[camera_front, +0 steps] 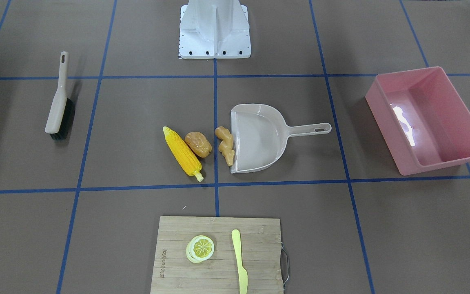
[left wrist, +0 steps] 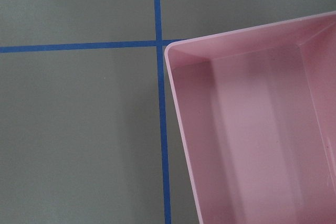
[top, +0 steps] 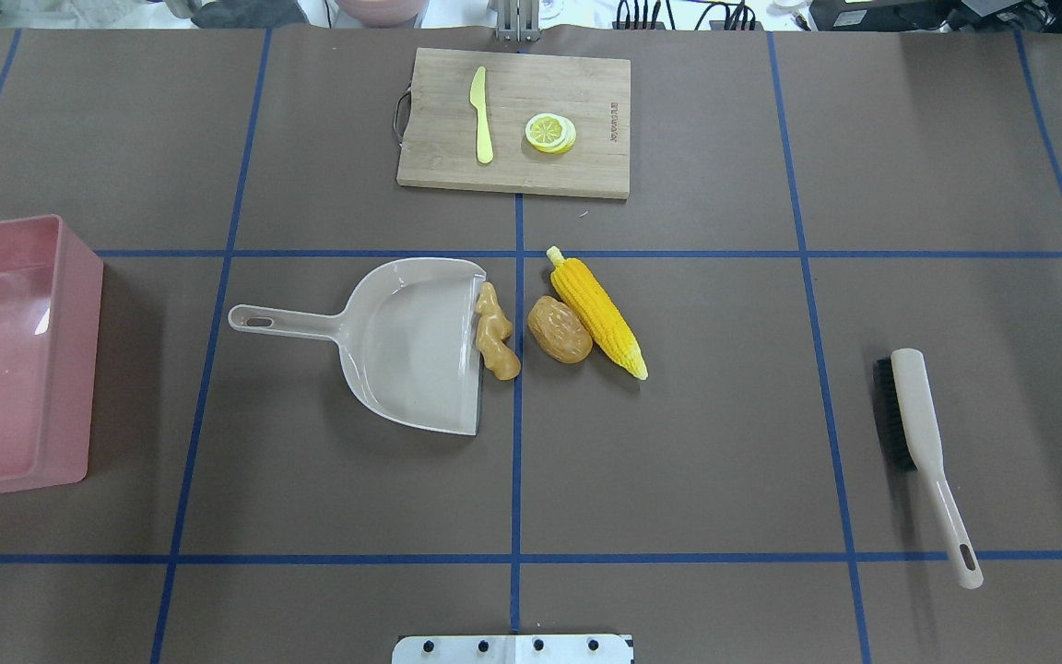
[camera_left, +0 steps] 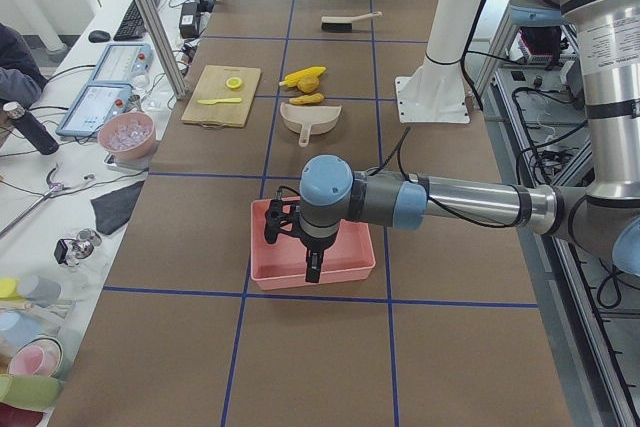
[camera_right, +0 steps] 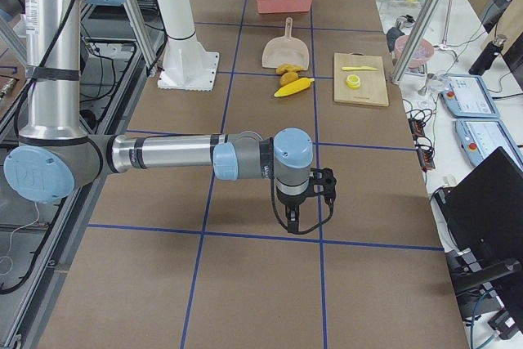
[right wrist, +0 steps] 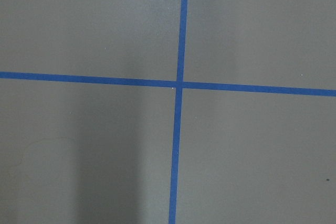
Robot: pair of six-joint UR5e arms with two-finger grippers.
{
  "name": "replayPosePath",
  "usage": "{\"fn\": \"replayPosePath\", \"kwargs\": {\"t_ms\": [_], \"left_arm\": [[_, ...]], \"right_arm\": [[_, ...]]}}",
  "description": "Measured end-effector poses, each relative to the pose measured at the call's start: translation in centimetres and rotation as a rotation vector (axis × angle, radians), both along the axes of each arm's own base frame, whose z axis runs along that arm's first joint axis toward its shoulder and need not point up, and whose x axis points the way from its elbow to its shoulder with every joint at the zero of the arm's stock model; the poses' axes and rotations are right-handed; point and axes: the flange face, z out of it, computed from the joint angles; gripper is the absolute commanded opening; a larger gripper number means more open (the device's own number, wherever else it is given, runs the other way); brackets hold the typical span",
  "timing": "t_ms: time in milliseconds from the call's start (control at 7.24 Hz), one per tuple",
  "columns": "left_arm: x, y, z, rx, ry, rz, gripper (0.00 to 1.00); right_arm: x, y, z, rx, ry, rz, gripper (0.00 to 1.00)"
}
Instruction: Sweep and dump trash into bin
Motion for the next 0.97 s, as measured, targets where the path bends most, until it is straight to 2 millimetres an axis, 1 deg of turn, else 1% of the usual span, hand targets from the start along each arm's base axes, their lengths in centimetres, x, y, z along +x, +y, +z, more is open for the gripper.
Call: {"fn": "replayPosePath", "kwargs": {"t_ms": [138,276,414,552,690,828,967], "left_arm": [[0.1,-0.3,-0.2,0.007,0.0,0.004,0.99],[0.4,-0.7,-0.6,0.029,0.0,0.021,0.99],[0.9,-1.0,-1.2,0.061,-0.001,0.051,0.99],[2.0,-1.6,-2.3,0.099,-0.001,0.09,0.99],[3.9,-2.8,-4.0,0.147,0.002,0.143,0.99],[6.6,-4.5,-6.3,0.202,0.009,0.202,0.99],[9.5,-6.2,-8.7,0.267,0.019,0.26,0.99]], "right_arm": [[0.0,-0.6,-0.6,0.017,0.01,-0.001,1.0],[-0.5,-1.7,-1.7,0.043,0.027,-0.011,1.0],[-1.4,-2.7,-2.7,0.065,0.042,-0.029,1.0],[-2.3,-3.5,-3.6,0.085,0.049,-0.045,1.0],[-3.3,-4.2,-4.7,0.105,0.039,-0.059,1.0],[-5.0,-4.5,-6.4,0.097,0.011,-0.05,1.0],[-7.7,-4.5,-8.9,0.036,-0.032,0.006,1.0]]}}
